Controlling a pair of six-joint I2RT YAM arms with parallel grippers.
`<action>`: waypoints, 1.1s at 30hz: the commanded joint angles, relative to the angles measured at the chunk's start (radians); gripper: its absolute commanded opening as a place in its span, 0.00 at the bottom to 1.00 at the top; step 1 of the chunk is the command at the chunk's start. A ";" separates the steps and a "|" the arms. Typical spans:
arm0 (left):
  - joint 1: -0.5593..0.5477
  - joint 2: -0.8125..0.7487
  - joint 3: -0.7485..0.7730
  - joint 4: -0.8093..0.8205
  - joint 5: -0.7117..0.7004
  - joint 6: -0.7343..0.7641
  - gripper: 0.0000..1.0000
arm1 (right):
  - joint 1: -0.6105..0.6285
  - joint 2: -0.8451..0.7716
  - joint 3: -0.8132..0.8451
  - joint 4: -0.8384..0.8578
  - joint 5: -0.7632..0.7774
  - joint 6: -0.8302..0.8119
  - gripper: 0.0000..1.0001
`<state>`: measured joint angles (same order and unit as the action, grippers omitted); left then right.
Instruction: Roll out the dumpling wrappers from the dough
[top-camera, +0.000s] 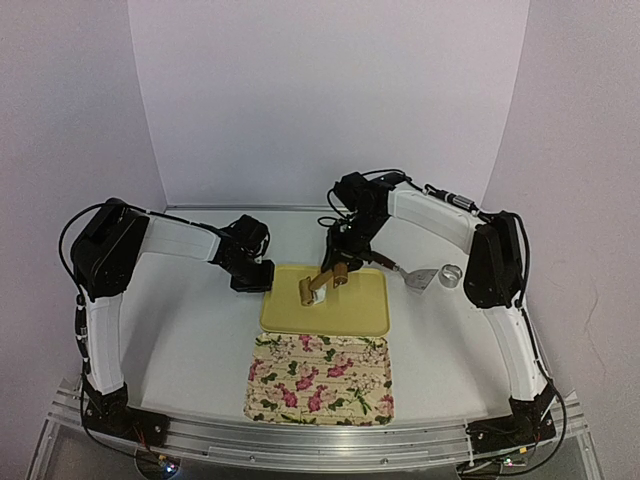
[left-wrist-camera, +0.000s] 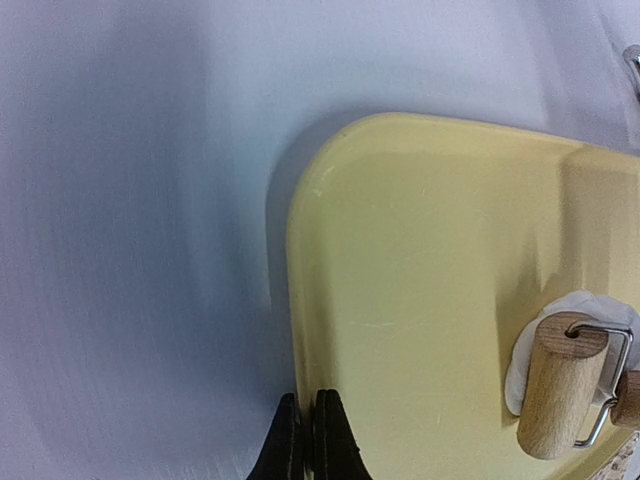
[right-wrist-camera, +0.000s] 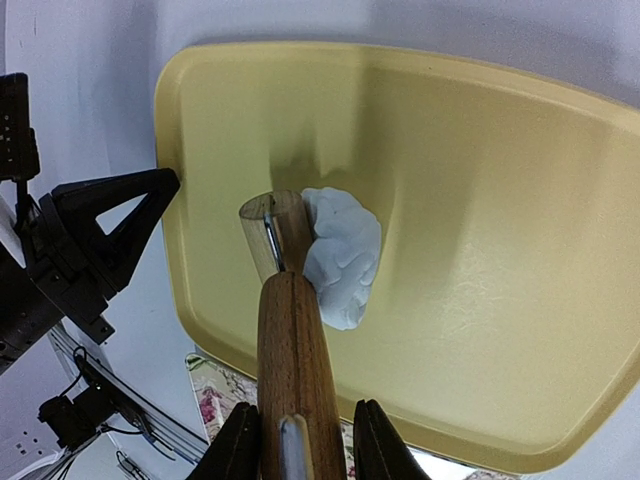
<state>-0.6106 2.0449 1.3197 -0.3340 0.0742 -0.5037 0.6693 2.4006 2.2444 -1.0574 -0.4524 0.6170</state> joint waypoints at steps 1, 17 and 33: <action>-0.020 -0.015 -0.019 -0.094 0.016 -0.002 0.00 | 0.000 0.200 -0.085 -0.085 0.323 -0.012 0.00; -0.020 -0.008 -0.011 -0.093 0.026 -0.007 0.00 | 0.012 0.157 0.036 -0.084 0.264 0.010 0.00; -0.020 0.002 0.012 -0.110 0.014 -0.013 0.00 | 0.017 -0.095 0.166 0.022 -0.004 0.129 0.00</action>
<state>-0.6109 2.0449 1.3220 -0.3420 0.0749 -0.5071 0.6884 2.4343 2.3828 -1.0943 -0.4609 0.7010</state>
